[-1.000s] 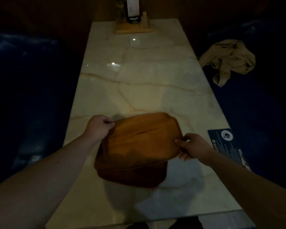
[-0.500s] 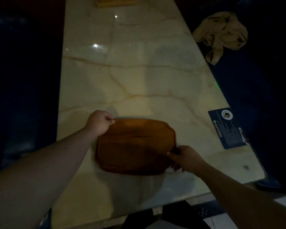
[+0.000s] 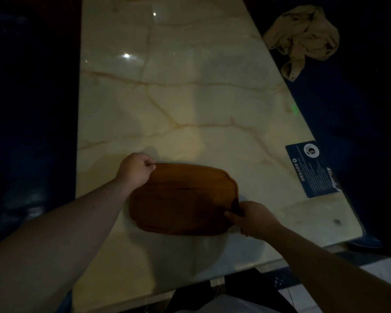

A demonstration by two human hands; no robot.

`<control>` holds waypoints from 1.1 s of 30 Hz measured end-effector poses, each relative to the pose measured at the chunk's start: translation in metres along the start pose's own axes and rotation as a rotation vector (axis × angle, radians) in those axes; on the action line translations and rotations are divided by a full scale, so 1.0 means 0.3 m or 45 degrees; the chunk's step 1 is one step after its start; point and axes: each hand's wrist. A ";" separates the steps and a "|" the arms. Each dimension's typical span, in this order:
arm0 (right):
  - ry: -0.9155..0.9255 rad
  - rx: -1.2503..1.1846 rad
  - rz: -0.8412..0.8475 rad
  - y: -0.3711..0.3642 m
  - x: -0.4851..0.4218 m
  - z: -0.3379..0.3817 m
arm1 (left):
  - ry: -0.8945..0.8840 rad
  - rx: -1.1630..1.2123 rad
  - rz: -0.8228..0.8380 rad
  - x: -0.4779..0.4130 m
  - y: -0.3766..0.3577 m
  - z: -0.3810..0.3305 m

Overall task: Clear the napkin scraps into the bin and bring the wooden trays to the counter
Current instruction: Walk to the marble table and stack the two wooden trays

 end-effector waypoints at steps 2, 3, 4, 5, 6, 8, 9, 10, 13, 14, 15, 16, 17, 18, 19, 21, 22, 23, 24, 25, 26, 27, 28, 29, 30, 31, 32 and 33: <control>0.021 0.073 0.007 0.001 0.003 0.009 | -0.011 -0.009 -0.006 0.004 -0.004 0.010; 0.039 0.132 0.024 0.002 0.007 0.012 | -0.018 -0.013 -0.004 0.007 -0.007 0.016; 0.055 0.179 0.043 0.002 0.012 0.015 | -0.028 -0.019 0.000 0.012 -0.010 0.024; 0.063 0.195 0.056 0.005 0.014 0.015 | -0.038 -0.023 0.001 0.018 -0.012 0.030; 0.062 0.181 0.059 0.005 0.018 0.015 | -0.045 -0.024 -0.004 0.028 -0.014 0.037; 0.041 0.123 0.029 0.002 0.023 0.013 | -0.036 -0.023 -0.025 0.050 -0.016 0.051; 0.027 0.085 -0.001 0.000 0.024 0.012 | -0.013 -0.018 -0.030 0.063 -0.015 0.060; 0.010 0.037 -0.047 0.000 0.025 0.009 | 0.018 -0.013 -0.026 0.076 -0.014 0.068; -0.050 -0.180 -0.188 0.004 0.027 -0.007 | 0.122 -0.014 -0.010 0.140 -0.006 0.101; -0.060 -0.250 -0.217 0.007 0.027 -0.012 | 0.158 0.004 -0.005 0.172 -0.008 0.113; -0.059 -0.311 -0.239 0.011 0.028 -0.014 | 0.189 0.033 0.012 0.209 -0.012 0.123; -0.047 -0.366 -0.249 0.011 0.027 -0.012 | 0.214 0.055 0.043 0.250 -0.019 0.132; -0.032 -0.411 -0.252 0.010 0.024 -0.008 | 0.220 0.058 0.083 0.289 -0.030 0.138; -0.022 -0.444 -0.246 0.007 0.020 0.000 | 0.213 0.038 0.121 0.321 -0.044 0.141; -0.018 -0.453 -0.227 -0.001 0.017 0.011 | 0.201 0.000 0.144 0.343 -0.058 0.142; 0.001 -0.372 -0.163 -0.024 0.011 0.038 | 0.210 -0.062 0.149 0.355 -0.074 0.133; 0.019 -0.321 -0.139 -0.035 0.009 0.048 | 0.233 -0.067 0.138 0.351 -0.078 0.122; 0.030 -0.303 -0.132 -0.044 0.007 0.056 | 0.257 -0.067 0.121 0.346 -0.078 0.111; 0.027 -0.319 -0.137 -0.050 0.005 0.062 | 0.275 -0.065 0.105 0.344 -0.077 0.100; 0.012 -0.358 -0.145 -0.052 0.003 0.067 | 0.285 -0.056 0.092 0.346 -0.076 0.093; -0.008 -0.405 -0.152 -0.051 0.001 0.068 | 0.286 -0.036 0.085 0.349 -0.075 0.088; -0.024 -0.451 -0.160 -0.049 0.001 0.066 | 0.275 -0.002 0.083 0.356 -0.074 0.085; -0.026 -0.481 -0.171 -0.046 0.003 0.064 | 0.260 0.048 0.082 0.364 -0.069 0.084; -0.015 -0.499 -0.184 -0.041 0.005 0.061 | 0.240 0.113 0.080 0.374 -0.062 0.082; 0.003 -0.508 -0.202 -0.035 0.010 0.059 | 0.214 0.183 0.077 0.383 -0.054 0.079; 0.030 -0.517 -0.220 -0.028 0.016 0.057 | 0.185 0.246 0.073 0.395 -0.045 0.074; 0.064 -0.531 -0.242 -0.018 0.024 0.055 | 0.160 0.296 0.063 0.407 -0.035 0.065; 0.102 -0.554 -0.271 -0.010 0.032 0.053 | 0.139 0.327 0.046 0.418 -0.026 0.057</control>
Point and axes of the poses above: each hand's wrist, its own x-axis away from the middle knuckle, its own y-axis out of the back of the hand, z = x × y, and after that the axes turned 15 degrees about -x, right-handed
